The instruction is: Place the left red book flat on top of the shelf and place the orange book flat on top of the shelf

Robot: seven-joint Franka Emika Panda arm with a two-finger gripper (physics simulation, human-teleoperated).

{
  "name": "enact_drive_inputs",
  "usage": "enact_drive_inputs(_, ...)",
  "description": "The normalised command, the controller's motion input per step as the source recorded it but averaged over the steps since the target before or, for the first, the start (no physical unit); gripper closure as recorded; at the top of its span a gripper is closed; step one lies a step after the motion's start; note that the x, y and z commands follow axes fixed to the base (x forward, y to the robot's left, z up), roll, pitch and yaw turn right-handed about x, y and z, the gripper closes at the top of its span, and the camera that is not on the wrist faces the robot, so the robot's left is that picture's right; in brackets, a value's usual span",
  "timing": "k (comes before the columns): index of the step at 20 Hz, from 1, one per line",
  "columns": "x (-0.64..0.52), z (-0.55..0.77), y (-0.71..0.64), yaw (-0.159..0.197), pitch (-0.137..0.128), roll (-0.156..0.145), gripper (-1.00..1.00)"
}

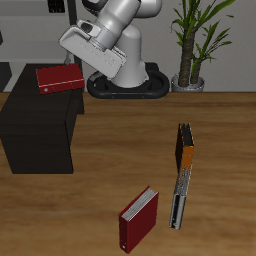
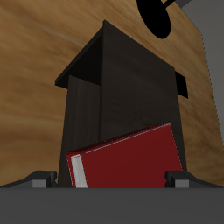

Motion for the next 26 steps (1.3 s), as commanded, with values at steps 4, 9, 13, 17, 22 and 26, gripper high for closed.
enact_drive_inputs(4, 0.13, -0.03, 0.54, -0.003, -0.009, 0.084, -1.0)
enact_drive_inputs(9, 0.15, -0.14, 0.45, -0.04, 0.025, 0.076, -1.0)
enact_drive_inputs(13, 0.18, -0.12, 0.65, -0.045, 0.034, 0.167, -1.0)
enact_drive_inputs(17, 0.15, 0.01, 0.61, -0.056, -0.013, 0.11, -1.0)
enact_drive_inputs(22, 0.12, -0.01, 0.57, -0.048, -0.003, 0.162, -1.0)
enact_drive_inputs(26, -0.02, 0.03, 0.47, -0.032, -0.013, 0.135, -1.0)
